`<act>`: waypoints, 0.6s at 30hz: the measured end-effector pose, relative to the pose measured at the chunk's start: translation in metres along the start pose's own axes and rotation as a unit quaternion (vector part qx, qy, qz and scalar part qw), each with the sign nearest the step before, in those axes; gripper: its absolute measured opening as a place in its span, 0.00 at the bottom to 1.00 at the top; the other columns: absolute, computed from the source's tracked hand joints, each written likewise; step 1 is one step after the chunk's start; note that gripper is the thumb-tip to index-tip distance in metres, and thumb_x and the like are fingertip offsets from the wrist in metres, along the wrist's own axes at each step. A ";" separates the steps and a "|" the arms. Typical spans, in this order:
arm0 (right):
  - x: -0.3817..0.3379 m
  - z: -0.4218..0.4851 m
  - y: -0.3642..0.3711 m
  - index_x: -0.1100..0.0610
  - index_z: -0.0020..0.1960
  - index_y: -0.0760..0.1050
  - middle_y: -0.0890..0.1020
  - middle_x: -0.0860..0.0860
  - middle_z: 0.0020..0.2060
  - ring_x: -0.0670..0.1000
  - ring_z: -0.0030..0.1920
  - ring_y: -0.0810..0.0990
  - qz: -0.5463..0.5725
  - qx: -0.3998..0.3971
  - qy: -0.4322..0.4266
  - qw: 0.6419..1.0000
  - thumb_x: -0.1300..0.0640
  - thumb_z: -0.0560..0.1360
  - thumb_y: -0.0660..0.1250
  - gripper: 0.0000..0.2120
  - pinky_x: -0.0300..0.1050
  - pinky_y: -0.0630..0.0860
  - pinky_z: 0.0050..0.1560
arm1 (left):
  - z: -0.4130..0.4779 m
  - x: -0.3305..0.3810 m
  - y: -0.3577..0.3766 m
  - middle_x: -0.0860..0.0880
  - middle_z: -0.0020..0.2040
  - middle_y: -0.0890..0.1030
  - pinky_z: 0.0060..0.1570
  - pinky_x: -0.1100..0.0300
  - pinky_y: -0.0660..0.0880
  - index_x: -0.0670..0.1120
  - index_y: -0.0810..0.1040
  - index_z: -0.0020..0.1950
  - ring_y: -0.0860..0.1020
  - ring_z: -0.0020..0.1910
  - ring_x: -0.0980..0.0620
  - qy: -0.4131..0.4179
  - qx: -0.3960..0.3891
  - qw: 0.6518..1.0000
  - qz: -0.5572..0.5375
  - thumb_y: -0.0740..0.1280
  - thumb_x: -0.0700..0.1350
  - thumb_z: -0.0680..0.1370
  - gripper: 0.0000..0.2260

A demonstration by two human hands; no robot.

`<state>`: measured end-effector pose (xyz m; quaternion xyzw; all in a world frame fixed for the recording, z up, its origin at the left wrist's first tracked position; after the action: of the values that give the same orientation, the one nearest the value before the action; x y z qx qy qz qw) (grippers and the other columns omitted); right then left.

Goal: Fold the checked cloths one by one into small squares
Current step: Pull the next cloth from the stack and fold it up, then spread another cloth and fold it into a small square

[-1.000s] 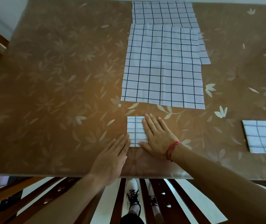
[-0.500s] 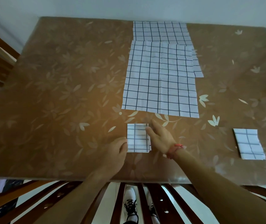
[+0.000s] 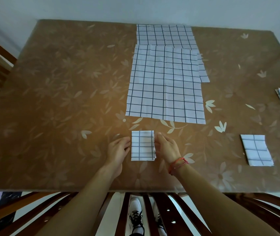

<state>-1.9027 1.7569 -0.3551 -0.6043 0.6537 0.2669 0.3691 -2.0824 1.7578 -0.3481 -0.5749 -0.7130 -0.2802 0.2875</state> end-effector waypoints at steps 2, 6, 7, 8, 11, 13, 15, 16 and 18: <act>-0.004 -0.002 0.001 0.47 0.42 0.83 0.85 0.53 0.46 0.58 0.52 0.82 0.004 0.008 0.003 1.000 0.38 0.69 0.60 0.18 0.62 0.76 0.58 | 0.000 -0.002 0.002 0.47 0.56 0.81 0.60 0.59 0.73 0.38 0.71 0.69 0.78 0.59 0.53 -0.002 -0.011 1.000 -0.004 0.62 0.40 0.81 0.17; -0.010 0.000 -0.002 0.52 0.41 0.84 0.86 0.52 0.45 0.55 0.52 0.83 -0.011 0.024 -0.001 1.000 0.44 0.77 0.59 0.18 0.57 0.76 0.60 | -0.001 -0.005 0.001 0.47 0.54 0.82 0.56 0.60 0.74 0.40 0.73 0.67 0.79 0.56 0.53 -0.002 -0.003 1.000 -0.008 0.63 0.40 0.81 0.15; -0.012 0.001 -0.002 0.52 0.42 0.84 0.86 0.53 0.45 0.55 0.52 0.83 -0.014 0.025 -0.004 1.000 0.43 0.76 0.59 0.19 0.58 0.76 0.60 | -0.001 -0.005 0.001 0.46 0.54 0.82 0.57 0.60 0.74 0.41 0.76 0.63 0.79 0.57 0.52 -0.002 -0.003 1.000 -0.006 0.63 0.39 0.81 0.12; -0.013 0.001 -0.002 0.53 0.42 0.83 0.85 0.53 0.45 0.56 0.52 0.82 -0.018 0.025 -0.006 0.999 0.43 0.76 0.58 0.20 0.59 0.76 0.60 | -0.002 -0.004 0.002 0.46 0.54 0.82 0.60 0.58 0.73 0.42 0.78 0.57 0.79 0.57 0.52 -0.002 -0.005 1.000 -0.005 0.62 0.39 0.81 0.08; -0.009 -0.002 -0.003 0.50 0.41 0.83 0.85 0.52 0.45 0.56 0.51 0.82 -0.010 0.032 0.001 0.999 0.44 0.78 0.58 0.18 0.60 0.76 0.59 | -0.002 -0.002 0.004 0.48 0.54 0.82 0.64 0.56 0.71 0.42 0.79 0.56 0.78 0.58 0.51 0.003 -0.007 1.000 -0.003 0.62 0.40 0.81 0.08; -0.006 -0.005 -0.002 0.47 0.40 0.83 0.85 0.49 0.43 0.55 0.51 0.82 0.001 0.031 0.006 1.000 0.44 0.77 0.59 0.17 0.61 0.76 0.59 | 0.000 -0.002 0.005 0.48 0.55 0.81 0.64 0.57 0.71 0.40 0.77 0.63 0.78 0.59 0.52 0.009 -0.007 1.000 0.005 0.62 0.41 0.81 0.12; -0.006 -0.008 0.000 0.44 0.40 0.83 0.85 0.48 0.43 0.55 0.52 0.82 0.010 0.023 0.005 1.000 0.42 0.74 0.59 0.15 0.62 0.76 0.59 | 0.001 -0.002 0.004 0.48 0.55 0.81 0.64 0.58 0.71 0.39 0.75 0.66 0.78 0.59 0.53 0.013 -0.003 1.000 0.014 0.62 0.41 0.81 0.14; -0.006 -0.008 0.000 0.44 0.39 0.83 0.85 0.48 0.43 0.55 0.52 0.83 0.011 0.021 0.005 1.000 0.41 0.73 0.59 0.15 0.62 0.76 0.59 | 0.002 -0.003 0.003 0.48 0.55 0.82 0.63 0.58 0.72 0.39 0.74 0.66 0.78 0.59 0.53 0.015 -0.002 1.000 0.016 0.63 0.42 0.81 0.15; -0.006 -0.007 0.001 0.45 0.40 0.83 0.86 0.49 0.43 0.55 0.51 0.83 0.011 0.018 0.009 1.000 0.40 0.72 0.59 0.16 0.62 0.77 0.58 | 0.002 -0.003 0.003 0.48 0.55 0.82 0.63 0.58 0.72 0.41 0.77 0.63 0.78 0.59 0.53 0.018 -0.003 1.000 0.020 0.63 0.42 0.81 0.12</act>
<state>-1.9046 1.7551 -0.3462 -0.5926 0.6685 0.2540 0.3706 -2.0787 1.7576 -0.3511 -0.5848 -0.6953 -0.2868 0.3038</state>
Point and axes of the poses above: each hand's wrist, its own z-axis towards the middle knuckle, its own y-axis out of the palm, x = y × z, the point moved 6 cm from there along z, towards the middle knuckle
